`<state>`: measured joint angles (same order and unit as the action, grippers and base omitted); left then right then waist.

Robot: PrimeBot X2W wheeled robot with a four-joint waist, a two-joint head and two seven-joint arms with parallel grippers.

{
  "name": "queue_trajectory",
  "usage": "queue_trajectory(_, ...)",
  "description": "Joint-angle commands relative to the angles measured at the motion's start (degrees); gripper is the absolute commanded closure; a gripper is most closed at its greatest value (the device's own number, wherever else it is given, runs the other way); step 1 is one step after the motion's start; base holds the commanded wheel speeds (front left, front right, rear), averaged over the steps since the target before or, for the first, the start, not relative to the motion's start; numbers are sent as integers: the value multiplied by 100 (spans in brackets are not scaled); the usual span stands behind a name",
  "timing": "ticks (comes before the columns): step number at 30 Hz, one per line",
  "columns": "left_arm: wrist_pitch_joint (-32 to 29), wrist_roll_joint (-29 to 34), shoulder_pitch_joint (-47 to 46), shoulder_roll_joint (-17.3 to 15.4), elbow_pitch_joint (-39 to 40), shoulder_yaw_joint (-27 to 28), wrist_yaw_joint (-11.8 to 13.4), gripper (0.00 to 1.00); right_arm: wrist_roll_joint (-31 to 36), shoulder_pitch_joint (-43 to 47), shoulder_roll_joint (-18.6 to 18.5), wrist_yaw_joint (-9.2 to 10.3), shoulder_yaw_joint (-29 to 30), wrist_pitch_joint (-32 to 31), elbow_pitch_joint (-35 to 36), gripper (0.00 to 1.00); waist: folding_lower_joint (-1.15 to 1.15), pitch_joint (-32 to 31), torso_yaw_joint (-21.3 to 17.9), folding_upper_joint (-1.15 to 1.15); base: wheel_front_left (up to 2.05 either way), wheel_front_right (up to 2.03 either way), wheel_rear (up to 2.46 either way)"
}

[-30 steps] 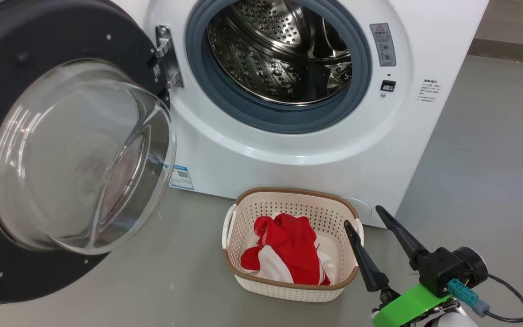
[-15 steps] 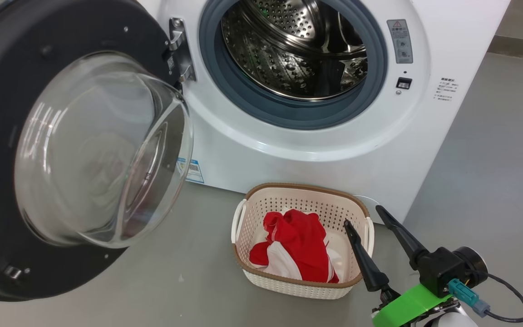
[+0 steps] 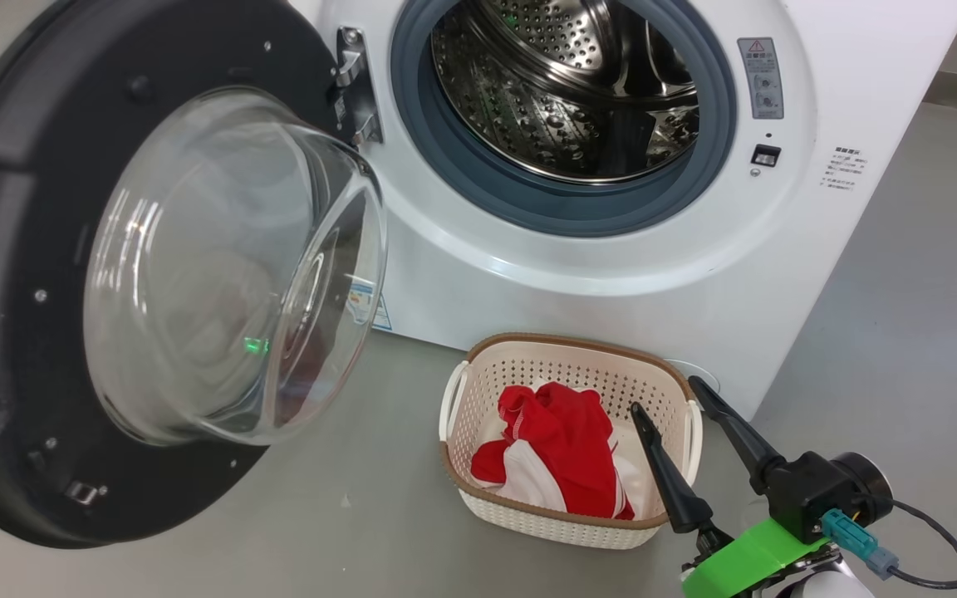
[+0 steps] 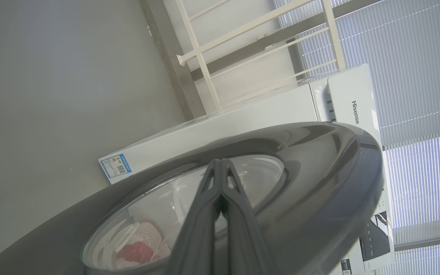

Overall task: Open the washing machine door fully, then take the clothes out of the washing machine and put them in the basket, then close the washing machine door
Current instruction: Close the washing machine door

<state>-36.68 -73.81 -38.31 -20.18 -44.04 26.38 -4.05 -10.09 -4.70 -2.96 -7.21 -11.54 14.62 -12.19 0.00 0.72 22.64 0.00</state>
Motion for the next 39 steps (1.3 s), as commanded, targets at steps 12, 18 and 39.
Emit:
queue_trajectory(12,-255,-118,556,469,1366,-74,278,100,-102,-239,8,-28,-101,37,169,0,0,76,59,0,0,0,0)
queue_trajectory(18,-408,-264,813,784,1935,-94,469,100,-116,-264,8,-28,-74,38,171,0,0,112,14,0,0,0,0)
queue_trajectory(39,-434,-632,1477,1631,3645,-388,885,100,-225,-406,8,-28,-41,38,180,0,0,343,-441,0,0,0,0)
